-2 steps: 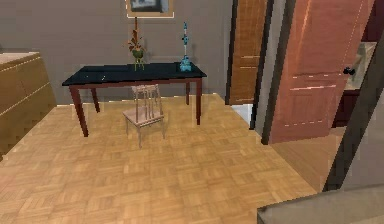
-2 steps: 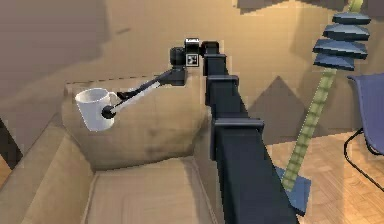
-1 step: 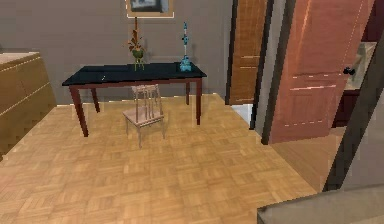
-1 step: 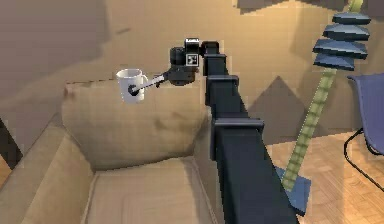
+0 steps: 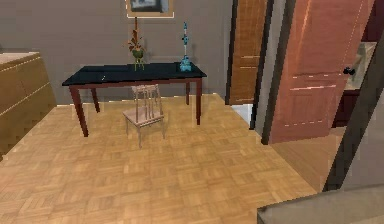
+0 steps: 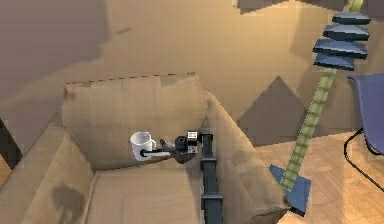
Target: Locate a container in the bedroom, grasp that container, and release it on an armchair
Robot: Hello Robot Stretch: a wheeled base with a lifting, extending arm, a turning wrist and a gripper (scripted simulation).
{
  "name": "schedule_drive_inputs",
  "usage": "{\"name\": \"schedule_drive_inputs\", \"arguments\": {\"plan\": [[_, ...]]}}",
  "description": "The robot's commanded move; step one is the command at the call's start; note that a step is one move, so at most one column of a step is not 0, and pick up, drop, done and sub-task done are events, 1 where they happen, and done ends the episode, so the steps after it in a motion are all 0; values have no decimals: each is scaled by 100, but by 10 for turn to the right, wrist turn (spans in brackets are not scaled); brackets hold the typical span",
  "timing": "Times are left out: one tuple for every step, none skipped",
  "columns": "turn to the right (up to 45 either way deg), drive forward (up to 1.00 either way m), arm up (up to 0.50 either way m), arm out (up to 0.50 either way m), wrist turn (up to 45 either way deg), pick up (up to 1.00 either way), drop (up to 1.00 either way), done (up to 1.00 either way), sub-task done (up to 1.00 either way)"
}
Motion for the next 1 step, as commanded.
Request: {"name": "schedule_drive_inputs", "arguments": {"plan": [[0, 0, -32, 0, 0, 0, 0, 0, 0]]}}
